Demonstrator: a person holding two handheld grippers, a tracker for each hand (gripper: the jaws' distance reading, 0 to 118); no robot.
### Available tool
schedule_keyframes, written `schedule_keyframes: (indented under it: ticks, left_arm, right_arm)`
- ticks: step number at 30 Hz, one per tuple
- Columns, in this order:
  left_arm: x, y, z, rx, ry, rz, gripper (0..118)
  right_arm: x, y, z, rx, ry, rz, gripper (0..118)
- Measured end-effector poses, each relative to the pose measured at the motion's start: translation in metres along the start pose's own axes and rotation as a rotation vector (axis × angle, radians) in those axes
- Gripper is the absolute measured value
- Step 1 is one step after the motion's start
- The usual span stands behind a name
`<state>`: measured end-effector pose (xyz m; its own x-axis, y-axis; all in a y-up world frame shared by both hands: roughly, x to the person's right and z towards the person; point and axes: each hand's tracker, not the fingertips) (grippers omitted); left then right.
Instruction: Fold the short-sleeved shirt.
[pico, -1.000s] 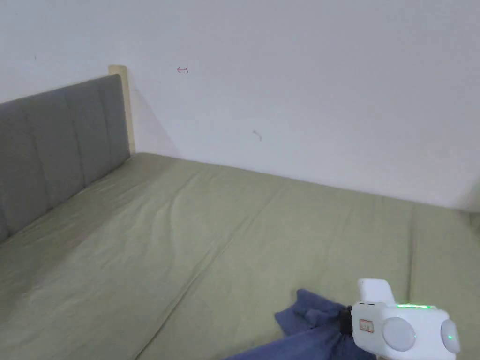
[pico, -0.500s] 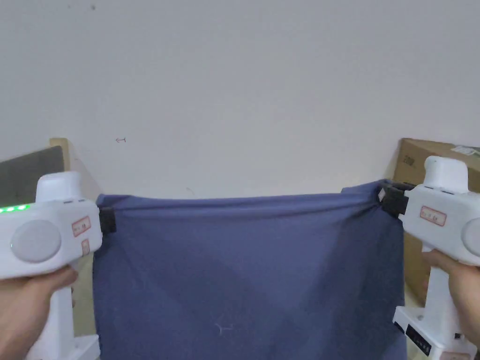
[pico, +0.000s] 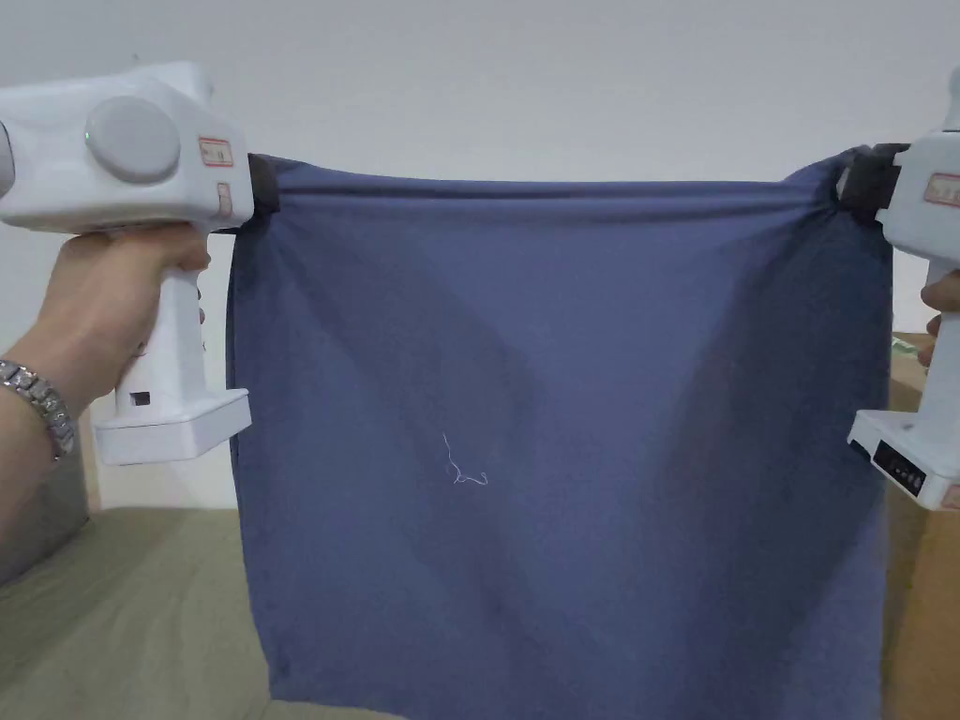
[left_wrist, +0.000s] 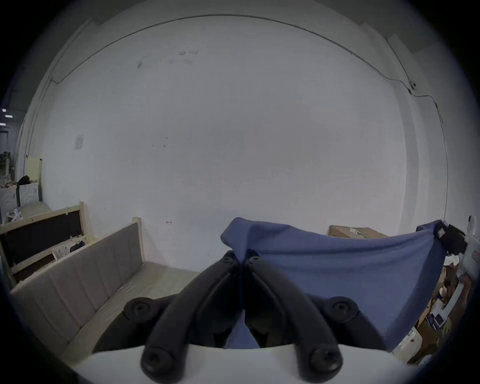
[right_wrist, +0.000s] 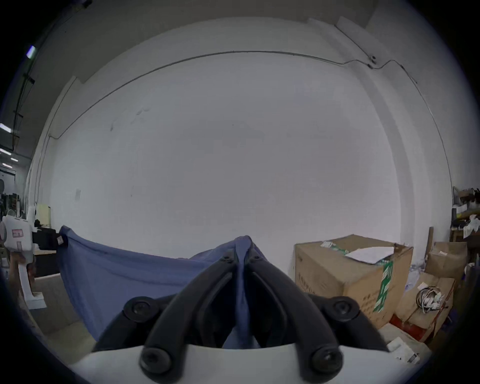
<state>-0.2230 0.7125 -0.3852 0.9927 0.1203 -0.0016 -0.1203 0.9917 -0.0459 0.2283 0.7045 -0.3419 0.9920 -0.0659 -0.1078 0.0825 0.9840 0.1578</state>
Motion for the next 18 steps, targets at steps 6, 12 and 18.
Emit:
schedule_keyframes:
  ticks: [6, 12, 18]
  left_arm:
    - [0.015, 0.006, -0.085, -0.006, -0.003, -0.022, 3]
    - [0.020, -0.016, -0.182, -0.028, -0.010, 0.027, 3]
    - [0.026, -0.031, -0.236, -0.020, -0.017, 0.052, 3]
  right_arm:
    - [0.014, -0.005, -0.082, 0.011, -0.055, 0.019, 1]
    - [0.031, -0.038, -0.158, -0.025, -0.084, 0.065, 1]
    - [0.048, -0.068, -0.203, -0.004, -0.110, 0.093, 1]
